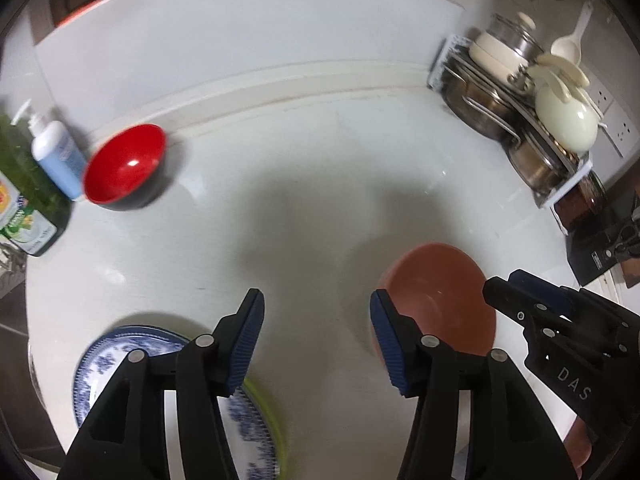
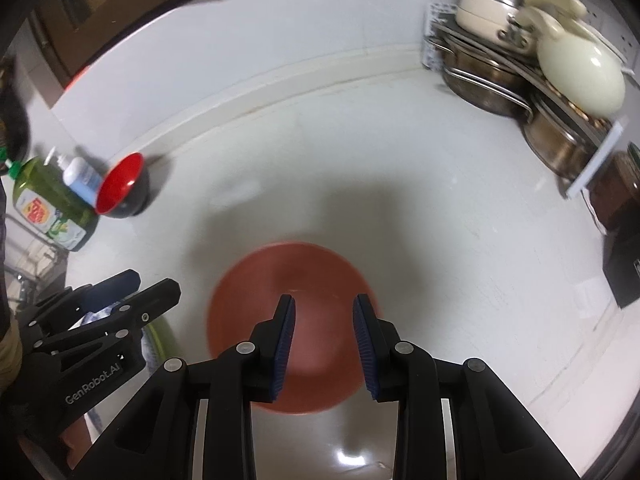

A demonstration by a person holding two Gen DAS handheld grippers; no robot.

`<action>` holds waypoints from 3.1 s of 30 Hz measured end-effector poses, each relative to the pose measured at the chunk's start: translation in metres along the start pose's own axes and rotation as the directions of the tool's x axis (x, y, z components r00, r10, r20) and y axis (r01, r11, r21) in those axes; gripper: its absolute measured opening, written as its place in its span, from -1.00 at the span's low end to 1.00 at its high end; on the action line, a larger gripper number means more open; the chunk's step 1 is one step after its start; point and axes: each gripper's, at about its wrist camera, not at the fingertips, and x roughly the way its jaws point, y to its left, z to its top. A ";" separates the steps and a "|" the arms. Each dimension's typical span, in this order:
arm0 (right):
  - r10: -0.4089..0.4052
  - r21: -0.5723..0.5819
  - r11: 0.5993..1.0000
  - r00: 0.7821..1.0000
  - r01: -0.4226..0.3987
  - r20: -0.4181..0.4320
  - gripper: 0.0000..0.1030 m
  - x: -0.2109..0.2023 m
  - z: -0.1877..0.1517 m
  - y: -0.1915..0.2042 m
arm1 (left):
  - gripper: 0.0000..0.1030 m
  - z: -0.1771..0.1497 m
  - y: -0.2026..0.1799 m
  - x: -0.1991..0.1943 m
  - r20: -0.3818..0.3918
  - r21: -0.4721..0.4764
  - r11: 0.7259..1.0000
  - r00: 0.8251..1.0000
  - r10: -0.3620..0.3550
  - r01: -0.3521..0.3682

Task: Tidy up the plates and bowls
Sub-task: 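Move both tools to the red bowl beside the soap bottles, then close both tools together on the red bowl's rim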

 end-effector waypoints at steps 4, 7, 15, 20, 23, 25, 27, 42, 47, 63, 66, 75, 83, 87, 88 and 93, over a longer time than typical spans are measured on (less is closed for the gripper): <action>0.036 -0.019 0.999 0.999 -0.036 0.011 -0.39 0.000 0.004 0.015 | 0.23 0.002 0.022 -0.013 0.041 -0.032 0.999 0.998 0.041 -0.039; 0.062 -0.041 0.997 0.998 -0.062 0.014 -0.39 0.002 0.007 0.030 | 0.27 0.002 0.040 -0.021 0.064 -0.056 0.996 0.995 0.073 -0.069; 0.116 -0.114 0.987 0.993 -0.111 0.034 -0.33 0.004 0.020 0.075 | 0.34 0.005 0.085 -0.039 0.102 -0.112 0.986 0.985 0.137 -0.126; 0.143 -0.151 0.980 0.988 -0.133 0.062 -0.13 0.005 0.030 0.101 | 0.34 0.009 0.113 -0.045 0.111 -0.150 0.976 0.978 0.177 -0.160; 0.153 -0.175 0.975 0.986 -0.140 0.063 -0.13 0.009 0.038 0.116 | 0.35 0.012 0.130 -0.048 0.114 -0.163 0.969 0.972 0.208 -0.188; 0.155 -0.192 0.971 0.986 -0.140 0.066 -0.13 0.012 0.045 0.128 | 0.36 0.014 0.140 -0.047 0.112 -0.168 0.965 0.969 0.222 -0.202; 0.162 -0.205 0.968 0.985 -0.146 0.065 -0.13 0.015 0.051 0.139 | 0.36 0.016 0.151 -0.046 0.103 -0.171 0.963 0.968 0.228 -0.209; 0.187 -0.233 0.956 0.982 -0.175 0.030 -0.13 0.056 0.102 0.192 | 0.36 0.051 0.207 -0.020 0.084 -0.200 0.952 0.964 0.251 -0.230; 0.195 -0.223 0.957 0.981 -0.187 0.014 -0.13 0.077 0.115 0.205 | 0.36 0.065 0.222 0.001 0.068 -0.203 0.952 0.967 0.246 -0.228; 0.203 -0.116 0.969 0.971 -0.217 -0.122 -0.14 0.159 0.142 0.221 | 0.25 0.089 0.250 0.063 -0.011 -0.210 0.953 0.975 0.223 -0.220; 0.192 -0.104 0.973 0.972 -0.207 -0.134 -0.15 0.170 0.144 0.224 | 0.20 0.092 0.250 0.070 -0.020 -0.203 0.953 0.974 0.225 -0.224; 0.186 -0.085 0.976 0.968 -0.202 -0.166 -0.34 0.193 0.148 0.230 | -0.11 0.099 0.256 0.088 -0.059 -0.244 0.951 0.982 0.179 -0.188; 0.191 -0.095 0.972 0.962 -0.213 -0.195 -0.73 0.208 0.144 0.239 | -0.49 0.100 0.255 0.101 -0.091 -0.246 0.953 0.983 0.159 -0.177; 0.189 -0.090 0.974 0.962 -0.210 -0.197 -0.77 0.210 0.142 0.238 | -0.68 0.101 0.252 0.103 -0.094 -0.241 0.956 0.985 0.147 -0.165; 0.192 -0.084 0.974 0.961 -0.212 -0.198 -0.77 0.211 0.142 0.237 | -0.69 0.105 0.253 0.104 -0.096 -0.242 0.956 0.985 0.144 -0.164; 0.200 -0.070 0.973 0.957 -0.219 -0.208 -0.81 0.215 0.142 0.237 | -0.81 0.112 0.258 0.118 -0.099 -0.246 0.955 0.984 0.146 -0.166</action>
